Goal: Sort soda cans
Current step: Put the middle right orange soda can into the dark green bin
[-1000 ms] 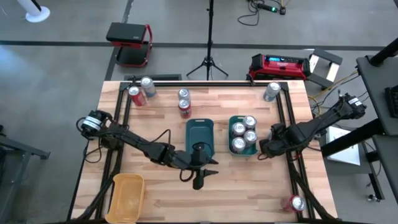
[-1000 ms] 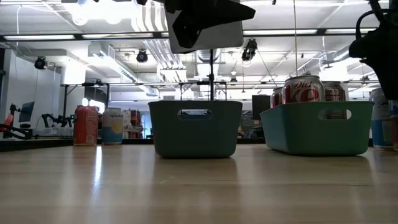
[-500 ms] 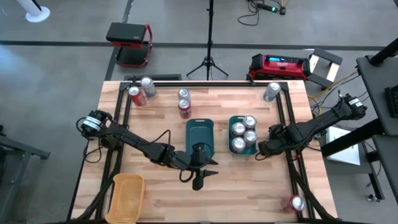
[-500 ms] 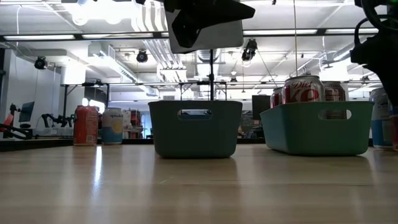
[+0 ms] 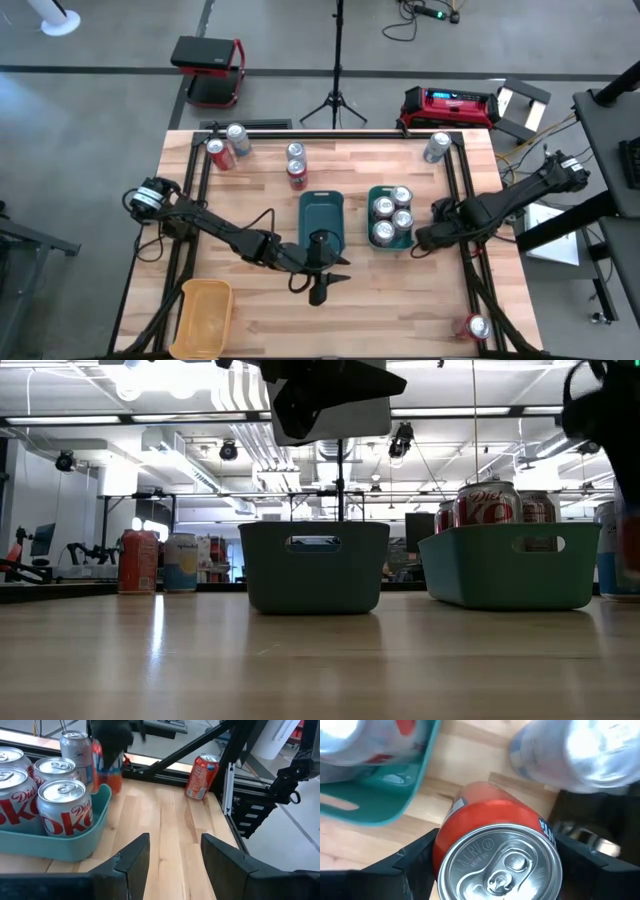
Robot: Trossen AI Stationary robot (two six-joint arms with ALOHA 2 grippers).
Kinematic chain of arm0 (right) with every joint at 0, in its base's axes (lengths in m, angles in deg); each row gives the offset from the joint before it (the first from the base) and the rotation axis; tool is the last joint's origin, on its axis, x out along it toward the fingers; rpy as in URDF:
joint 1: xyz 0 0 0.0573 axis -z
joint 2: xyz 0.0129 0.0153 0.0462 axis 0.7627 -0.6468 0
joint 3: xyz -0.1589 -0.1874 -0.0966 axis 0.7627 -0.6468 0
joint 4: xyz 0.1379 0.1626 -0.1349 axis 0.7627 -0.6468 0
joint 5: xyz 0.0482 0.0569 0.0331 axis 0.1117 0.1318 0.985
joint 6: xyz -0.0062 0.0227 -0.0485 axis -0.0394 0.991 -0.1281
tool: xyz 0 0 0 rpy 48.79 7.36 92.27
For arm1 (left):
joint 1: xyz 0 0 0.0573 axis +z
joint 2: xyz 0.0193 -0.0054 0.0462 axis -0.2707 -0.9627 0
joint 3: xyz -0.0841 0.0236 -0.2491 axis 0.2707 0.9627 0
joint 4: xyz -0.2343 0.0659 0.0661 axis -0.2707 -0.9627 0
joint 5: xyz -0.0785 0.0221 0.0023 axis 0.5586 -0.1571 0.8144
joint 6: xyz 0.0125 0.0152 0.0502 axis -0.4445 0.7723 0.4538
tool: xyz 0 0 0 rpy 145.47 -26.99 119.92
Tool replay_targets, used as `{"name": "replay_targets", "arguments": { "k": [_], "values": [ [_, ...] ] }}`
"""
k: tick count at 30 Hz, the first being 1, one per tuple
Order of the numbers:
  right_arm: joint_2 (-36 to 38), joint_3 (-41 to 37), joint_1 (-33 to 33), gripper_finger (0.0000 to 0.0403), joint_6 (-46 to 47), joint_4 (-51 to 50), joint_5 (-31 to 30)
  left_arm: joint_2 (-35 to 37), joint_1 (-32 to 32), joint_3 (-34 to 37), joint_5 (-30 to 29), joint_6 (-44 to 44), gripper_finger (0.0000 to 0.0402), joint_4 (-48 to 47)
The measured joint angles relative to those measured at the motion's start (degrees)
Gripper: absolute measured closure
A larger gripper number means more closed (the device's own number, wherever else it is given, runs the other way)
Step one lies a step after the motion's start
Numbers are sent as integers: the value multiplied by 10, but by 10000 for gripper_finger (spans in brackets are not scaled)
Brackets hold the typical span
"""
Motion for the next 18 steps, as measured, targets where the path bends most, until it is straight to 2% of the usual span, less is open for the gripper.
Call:
{"name": "replay_targets", "arguments": {
  "k": [5,18],
  "values": [
    [-10,99,0,101,-17,-110,-38,5,0,0,0,4,239,-7],
    [-13,248,41,101,-135,-101,-224,7,0,0,0,4,239,-11]
  ]
}}
